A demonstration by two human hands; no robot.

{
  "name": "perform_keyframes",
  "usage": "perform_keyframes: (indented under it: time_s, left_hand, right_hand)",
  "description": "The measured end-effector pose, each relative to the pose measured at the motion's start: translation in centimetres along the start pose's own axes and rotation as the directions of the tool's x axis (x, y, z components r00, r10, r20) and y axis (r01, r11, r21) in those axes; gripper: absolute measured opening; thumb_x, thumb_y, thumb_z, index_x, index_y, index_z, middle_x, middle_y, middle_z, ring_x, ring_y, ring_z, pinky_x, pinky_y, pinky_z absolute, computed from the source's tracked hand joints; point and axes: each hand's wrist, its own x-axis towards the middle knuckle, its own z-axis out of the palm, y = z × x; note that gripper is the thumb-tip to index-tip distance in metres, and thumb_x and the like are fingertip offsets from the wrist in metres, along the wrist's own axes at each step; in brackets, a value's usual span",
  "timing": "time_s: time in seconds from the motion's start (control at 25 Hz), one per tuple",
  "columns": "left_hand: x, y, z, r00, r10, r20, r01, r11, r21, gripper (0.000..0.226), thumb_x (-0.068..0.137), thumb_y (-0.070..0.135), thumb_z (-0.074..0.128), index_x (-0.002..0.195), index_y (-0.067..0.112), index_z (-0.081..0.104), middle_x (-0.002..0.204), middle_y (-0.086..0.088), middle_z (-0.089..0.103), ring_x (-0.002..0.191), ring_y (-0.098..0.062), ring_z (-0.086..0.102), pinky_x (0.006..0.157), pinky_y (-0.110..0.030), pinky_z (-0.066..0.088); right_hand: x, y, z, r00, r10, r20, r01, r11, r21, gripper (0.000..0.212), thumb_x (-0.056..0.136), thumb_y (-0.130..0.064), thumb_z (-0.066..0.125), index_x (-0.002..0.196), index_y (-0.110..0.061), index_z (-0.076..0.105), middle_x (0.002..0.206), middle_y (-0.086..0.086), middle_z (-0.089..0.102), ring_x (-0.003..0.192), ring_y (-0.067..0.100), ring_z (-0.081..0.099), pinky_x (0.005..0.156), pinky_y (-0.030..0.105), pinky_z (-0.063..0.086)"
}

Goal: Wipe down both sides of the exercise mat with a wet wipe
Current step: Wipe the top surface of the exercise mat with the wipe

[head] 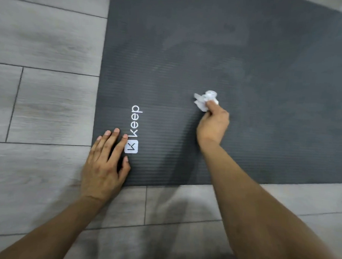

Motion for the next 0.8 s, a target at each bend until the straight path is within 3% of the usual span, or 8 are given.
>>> perform_keyframes:
  time_s: [0.12, 0.2, 0.24, 0.4, 0.48, 0.56, 0.68, 0.8]
  left_hand:
    - [0.2, -0.1, -0.1, 1.0, 0.024, -0.002, -0.024, 1.0, -0.011, 0.053, 0.096, 0.021, 0.048, 0.147, 0.006, 0.052, 0.158, -0.016, 0.043, 0.148, -0.035, 0.038, 0.124, -0.05, 0.027]
    - [0.0, -0.3, -0.1, 1.0, 0.028, 0.009, -0.028, 1.0, -0.004, 0.053, 0.096, 0.02, 0.048, 0.146, 0.006, 0.052, 0.157, -0.017, 0.043, 0.147, -0.035, 0.038, 0.124, -0.051, 0.027]
    - [-0.1, -0.3, -0.2, 1.0, 0.02, 0.006, -0.02, 1.0, -0.003, 0.053, 0.095, 0.02, 0.049, 0.147, 0.006, 0.052, 0.157, -0.016, 0.043, 0.147, -0.035, 0.038, 0.124, -0.051, 0.027]
    - [0.0, -0.3, -0.2, 1.0, 0.025, -0.01, -0.026, 0.998, -0.052, 0.053, 0.095, 0.02, 0.05, 0.146, 0.006, 0.053, 0.157, -0.016, 0.044, 0.147, -0.036, 0.038, 0.124, -0.05, 0.025]
    - [-0.1, -0.3, 0.1, 1.0, 0.018, -0.026, -0.019, 0.999, -0.047, 0.052, 0.095, 0.019, 0.05, 0.145, 0.005, 0.054, 0.156, -0.017, 0.045, 0.146, -0.037, 0.039, 0.124, -0.051, 0.026]
    - [-0.1, -0.4, 0.3, 1.0, 0.015, -0.022, -0.016, 0.998, -0.056, 0.049, 0.096, 0.018, 0.049, 0.142, 0.003, 0.055, 0.154, -0.019, 0.046, 0.145, -0.038, 0.039, 0.123, -0.051, 0.026]
    - [-0.4, 0.1, 0.0, 0.999, -0.036, -0.008, 0.035, 0.996, -0.084, 0.034, 0.097, 0.018, 0.05, 0.126, 0.003, 0.061, 0.139, -0.022, 0.052, 0.133, -0.045, 0.047, 0.119, -0.054, 0.031]
    - [-2.7, 1.5, -1.1, 0.999, -0.006, -0.039, 0.008, 0.999, 0.049, 0.026, 0.097, 0.021, 0.052, 0.113, 0.007, 0.067, 0.124, -0.016, 0.061, 0.113, -0.042, 0.055, 0.099, -0.054, 0.042]
  right_hand:
    - [-8.1, -5.2, 5.7, 0.829, -0.496, 0.259, 0.489, 0.867, 0.096, 0.038, 0.082, 0.005, 0.054, 0.111, -0.008, 0.073, 0.118, 0.005, 0.07, 0.108, 0.024, 0.057, 0.1, 0.024, 0.042]
    - [-9.8, -5.9, 5.4, 0.672, -0.633, 0.383, 0.638, 0.758, 0.134, 0.037, 0.083, 0.0, 0.054, 0.115, -0.008, 0.072, 0.122, 0.005, 0.068, 0.11, 0.024, 0.056, 0.098, 0.022, 0.041]
    - [-8.5, -4.9, 4.1, 0.68, -0.633, 0.371, 0.636, 0.761, 0.132, 0.036, 0.084, -0.001, 0.055, 0.114, -0.008, 0.072, 0.121, 0.006, 0.068, 0.108, 0.025, 0.057, 0.098, 0.019, 0.04]
    - [-1.7, 5.5, -6.4, 0.99, -0.141, -0.017, 0.14, 0.99, -0.016, 0.036, 0.084, 0.008, 0.051, 0.108, -0.006, 0.075, 0.11, 0.008, 0.072, 0.103, 0.016, 0.063, 0.089, 0.004, 0.034]
    - [-0.7, 7.7, -8.9, 0.955, 0.258, -0.146, -0.269, 0.961, -0.063, 0.039, 0.089, 0.002, 0.046, 0.11, -0.013, 0.074, 0.101, 0.003, 0.072, 0.098, 0.022, 0.064, 0.082, 0.012, 0.038]
    - [-1.2, 4.9, -5.7, 0.906, 0.393, -0.158, -0.387, 0.92, 0.063, 0.036, 0.087, 0.0, 0.047, 0.109, -0.01, 0.074, 0.088, 0.001, 0.07, 0.084, 0.017, 0.06, 0.08, 0.021, 0.045]
    - [-5.6, -1.9, 2.1, 0.998, -0.055, -0.034, 0.062, 0.954, 0.292, 0.033, 0.076, 0.001, 0.052, 0.101, 0.005, 0.073, 0.091, 0.006, 0.073, 0.084, 0.014, 0.06, 0.081, 0.017, 0.046]
    - [-12.4, -6.9, 6.3, 0.817, -0.533, 0.221, 0.52, 0.846, 0.12, 0.04, 0.074, 0.006, 0.053, 0.107, -0.005, 0.074, 0.112, 0.009, 0.072, 0.098, 0.028, 0.06, 0.091, 0.021, 0.041]
